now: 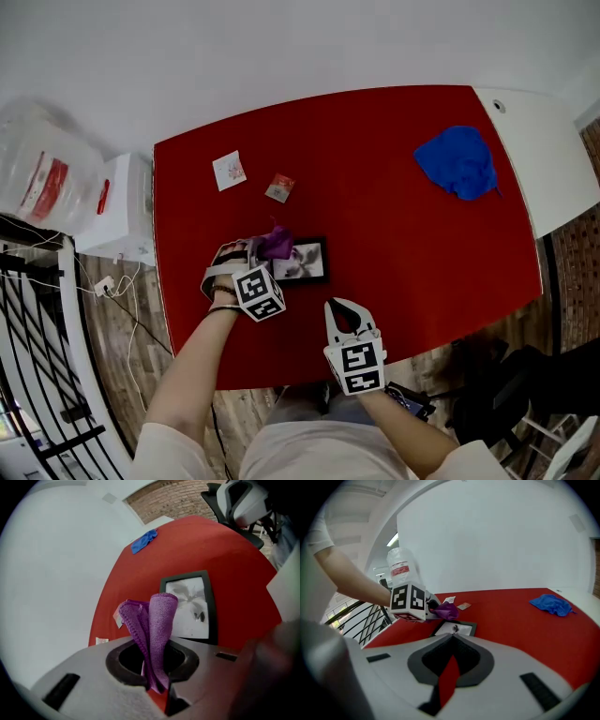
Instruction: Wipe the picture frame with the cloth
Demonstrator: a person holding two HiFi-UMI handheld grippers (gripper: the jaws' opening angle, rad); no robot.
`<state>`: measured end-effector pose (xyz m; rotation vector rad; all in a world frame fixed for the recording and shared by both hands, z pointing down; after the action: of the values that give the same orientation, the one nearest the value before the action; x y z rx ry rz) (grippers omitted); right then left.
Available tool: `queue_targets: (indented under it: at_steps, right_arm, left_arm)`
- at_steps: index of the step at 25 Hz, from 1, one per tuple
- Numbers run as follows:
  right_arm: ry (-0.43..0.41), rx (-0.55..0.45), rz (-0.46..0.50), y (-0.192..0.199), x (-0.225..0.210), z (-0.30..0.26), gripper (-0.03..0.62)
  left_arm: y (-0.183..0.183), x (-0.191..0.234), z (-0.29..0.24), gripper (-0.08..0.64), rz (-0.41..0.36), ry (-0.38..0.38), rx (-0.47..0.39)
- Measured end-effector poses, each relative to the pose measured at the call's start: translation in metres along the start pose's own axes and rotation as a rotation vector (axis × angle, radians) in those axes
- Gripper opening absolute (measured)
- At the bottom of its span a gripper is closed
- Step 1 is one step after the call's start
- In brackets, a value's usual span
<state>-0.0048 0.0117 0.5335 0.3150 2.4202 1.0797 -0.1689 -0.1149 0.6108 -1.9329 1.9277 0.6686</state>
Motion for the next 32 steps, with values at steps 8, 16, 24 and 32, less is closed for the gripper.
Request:
queue_targets:
  at_steps: [8,16,24,32]
  right_arm:
    - [-0.034,0.002,0.025,-0.004,0.007,-0.010,0.003]
    - [-0.047,0.015,0.028,0.001,0.014,-0.013,0.003]
    - [-0.029,0.016,0.023,0.001,0.008,-0.008,0.003]
    - [0.003,0.014,-0.003,0.006,-0.009,0.004,0.003]
  left_arm:
    - [-0.007,-0.049,0.025,0.061,-0.018,0.045,0.008]
    - [-0.010,-0.091,0.054,0.060,-0.051,0.077,-0.001]
    - [-0.024,-0.018,0.026,0.060,0.064,-0.012,-0.018]
    - [-0.031,0.001,-0.010,0.061,-0.038,-0.003,0.069]
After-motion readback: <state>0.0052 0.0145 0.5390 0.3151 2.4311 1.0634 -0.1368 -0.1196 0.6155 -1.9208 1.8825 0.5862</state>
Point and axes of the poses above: the fingertips, and each gripper's own axes: z backward along the fingers, x to its left, y out of its underside, the point moved 5 cm from there along z, backward along the fingers, and after that the axes turned 11 degrees about -z, right-handed, at the moved point
